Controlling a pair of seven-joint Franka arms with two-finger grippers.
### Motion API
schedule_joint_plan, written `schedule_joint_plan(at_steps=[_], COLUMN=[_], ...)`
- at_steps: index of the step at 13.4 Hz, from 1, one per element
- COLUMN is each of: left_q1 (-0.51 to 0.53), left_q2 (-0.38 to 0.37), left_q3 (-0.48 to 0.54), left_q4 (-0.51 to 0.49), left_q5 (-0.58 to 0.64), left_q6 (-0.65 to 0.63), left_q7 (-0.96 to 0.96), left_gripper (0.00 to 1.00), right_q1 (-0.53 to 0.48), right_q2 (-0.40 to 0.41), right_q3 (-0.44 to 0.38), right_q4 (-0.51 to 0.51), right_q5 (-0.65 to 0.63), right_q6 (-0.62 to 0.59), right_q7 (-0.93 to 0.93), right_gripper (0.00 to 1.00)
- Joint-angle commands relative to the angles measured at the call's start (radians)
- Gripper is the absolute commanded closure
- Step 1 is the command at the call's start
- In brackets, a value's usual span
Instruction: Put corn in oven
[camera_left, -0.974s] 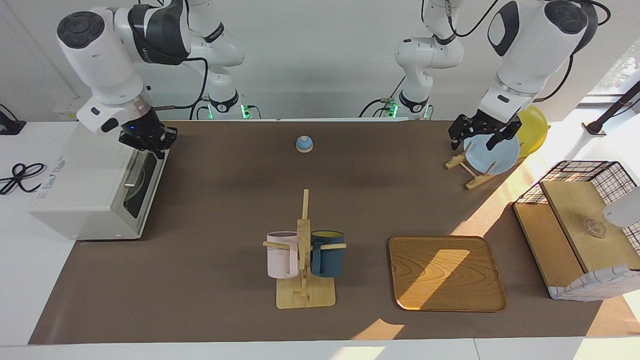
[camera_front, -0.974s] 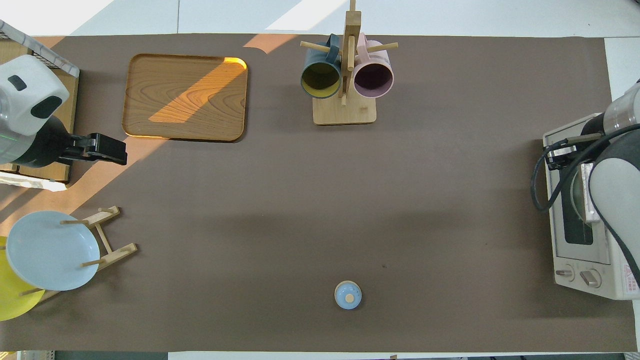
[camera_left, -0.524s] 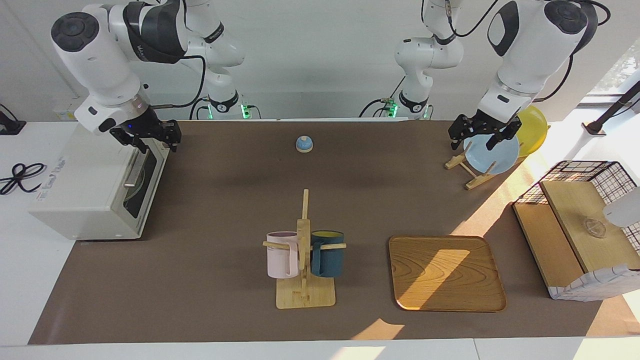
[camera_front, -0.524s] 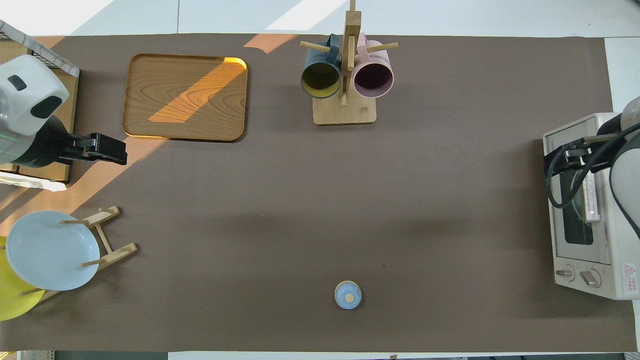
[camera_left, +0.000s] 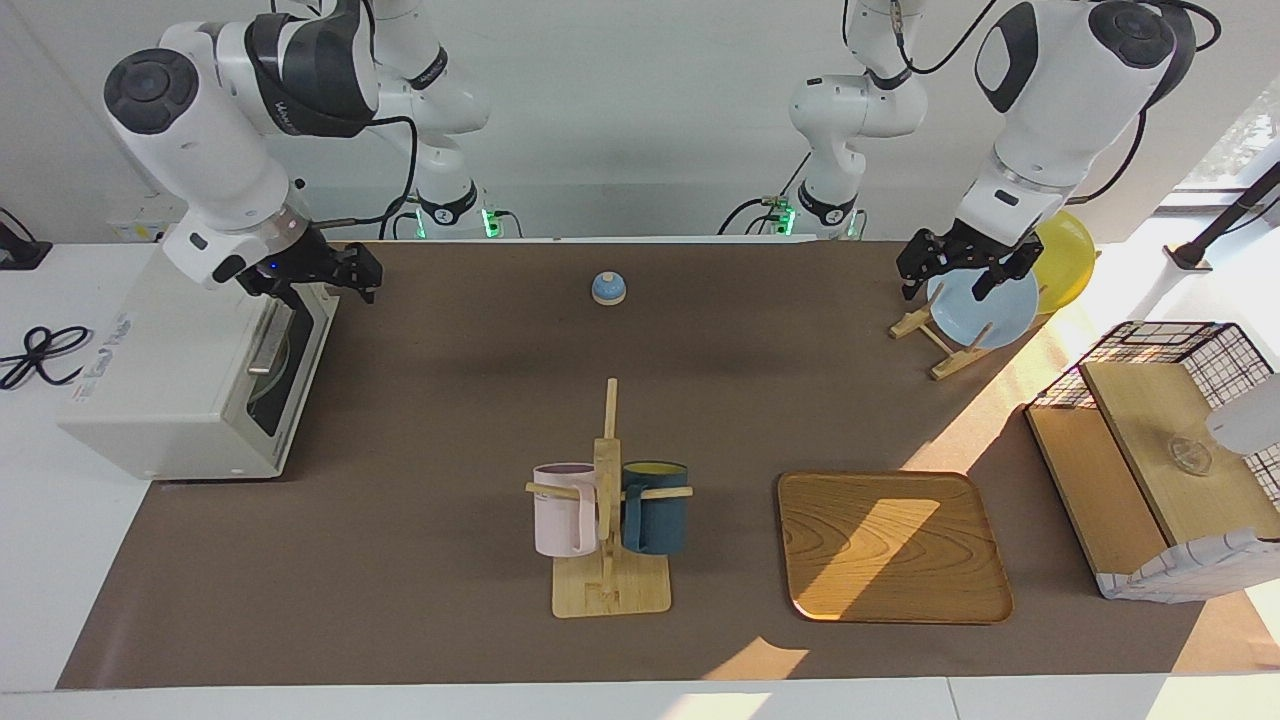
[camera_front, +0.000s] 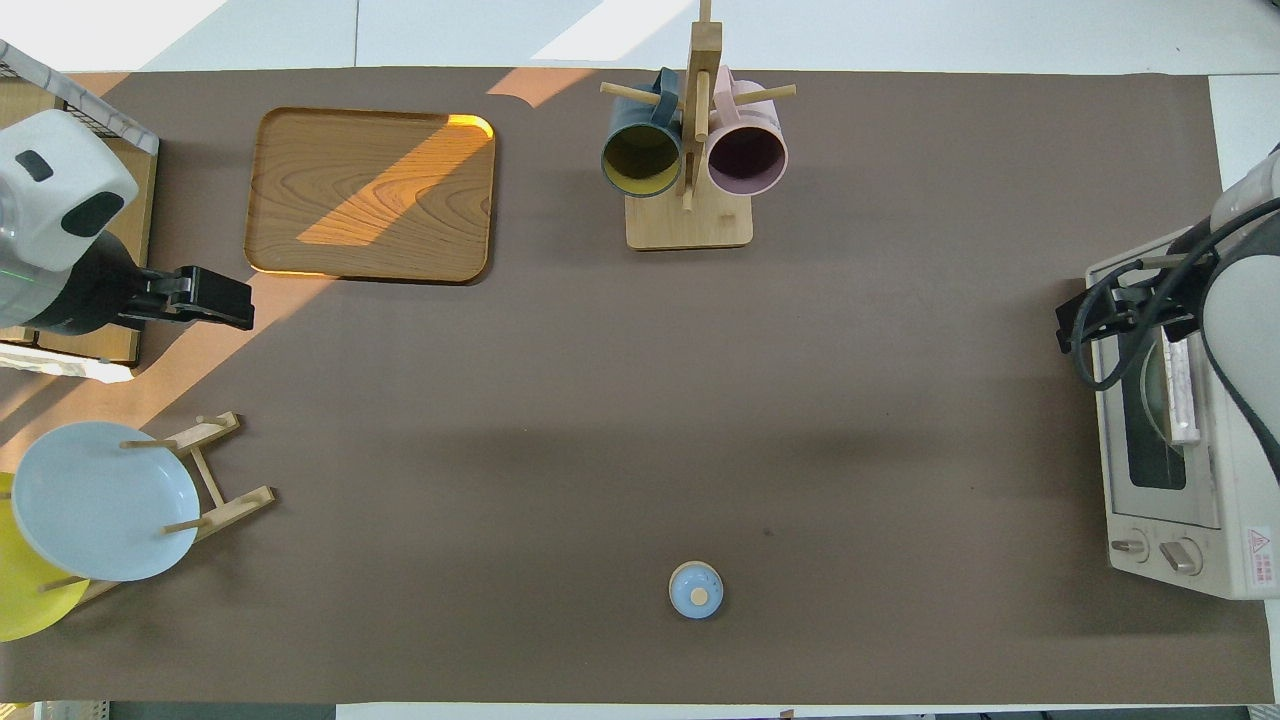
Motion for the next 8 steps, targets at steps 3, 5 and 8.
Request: schedule_joint_plan(at_steps=[3, 5, 8], left_q1=[0.01, 0.01, 0.01], left_q2=[-0.02, -0.02, -0.02], left_q3=[-0.007, -0.007, -0.007], left_q4=[-0.012, -0.012, -0.012], left_q5=[0.014, 0.014, 0.014], left_q6=[-0.006, -0.006, -0.006], left_q7=[0.002, 0.002, 0.004], left_gripper=[0.0, 0.0, 0.0], right_q1=[0.015, 0.053, 0.067], right_q2=[-0.033, -0.033, -0.033], right_q3=[-0.007, -0.031, -0.071], right_q4=[-0.01, -0.007, -0.004], right_q5=[-0.003, -0.016, -0.025], right_q6=[-0.006, -0.004, -0.001], right_q7=[0.016, 0.014, 0.006], right_gripper=[0.0, 0.0, 0.0])
